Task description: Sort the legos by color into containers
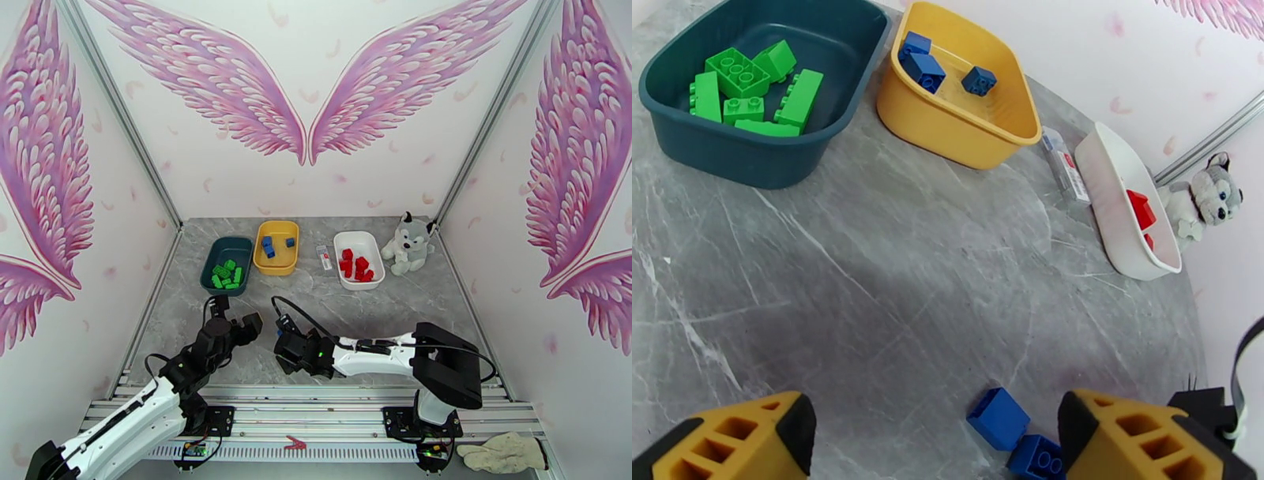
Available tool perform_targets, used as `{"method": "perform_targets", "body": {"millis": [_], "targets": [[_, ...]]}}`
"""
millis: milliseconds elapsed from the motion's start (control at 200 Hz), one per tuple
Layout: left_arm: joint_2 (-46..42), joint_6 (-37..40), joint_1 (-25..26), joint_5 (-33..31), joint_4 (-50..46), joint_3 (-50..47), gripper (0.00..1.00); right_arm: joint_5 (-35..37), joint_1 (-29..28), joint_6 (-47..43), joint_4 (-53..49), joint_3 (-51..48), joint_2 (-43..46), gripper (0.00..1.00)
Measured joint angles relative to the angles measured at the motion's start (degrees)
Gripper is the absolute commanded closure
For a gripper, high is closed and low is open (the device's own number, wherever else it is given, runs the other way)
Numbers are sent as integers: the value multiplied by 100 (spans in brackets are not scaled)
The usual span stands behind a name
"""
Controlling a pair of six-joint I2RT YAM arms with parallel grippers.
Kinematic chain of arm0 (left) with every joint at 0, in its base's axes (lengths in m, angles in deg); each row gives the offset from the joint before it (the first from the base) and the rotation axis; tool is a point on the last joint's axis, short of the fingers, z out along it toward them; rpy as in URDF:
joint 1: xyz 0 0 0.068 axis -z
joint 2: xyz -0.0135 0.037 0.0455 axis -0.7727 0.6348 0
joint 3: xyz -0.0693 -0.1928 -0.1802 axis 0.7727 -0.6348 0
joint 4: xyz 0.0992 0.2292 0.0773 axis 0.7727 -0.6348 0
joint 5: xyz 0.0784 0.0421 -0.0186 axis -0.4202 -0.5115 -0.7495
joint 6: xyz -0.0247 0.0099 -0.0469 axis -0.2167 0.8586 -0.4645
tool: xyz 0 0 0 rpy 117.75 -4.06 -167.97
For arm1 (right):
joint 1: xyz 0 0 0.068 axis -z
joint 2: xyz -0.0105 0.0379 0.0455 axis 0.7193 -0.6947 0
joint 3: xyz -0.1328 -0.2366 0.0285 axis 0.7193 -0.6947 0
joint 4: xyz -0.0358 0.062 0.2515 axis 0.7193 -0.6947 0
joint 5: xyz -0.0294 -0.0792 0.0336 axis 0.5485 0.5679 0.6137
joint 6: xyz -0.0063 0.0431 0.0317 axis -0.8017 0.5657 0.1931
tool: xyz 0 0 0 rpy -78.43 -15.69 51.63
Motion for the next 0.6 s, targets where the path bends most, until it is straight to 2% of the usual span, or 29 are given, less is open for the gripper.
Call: {"method": "perform_targets", "body": {"millis": [345, 600], "targets": [[-188, -151, 101, -20, -127, -107, 15, 199, 39, -7, -101, 372, -459, 21], [-151, -162, 144, -26, -120, -107, 14, 103, 267, -2, -101, 385, -531, 37]]}}
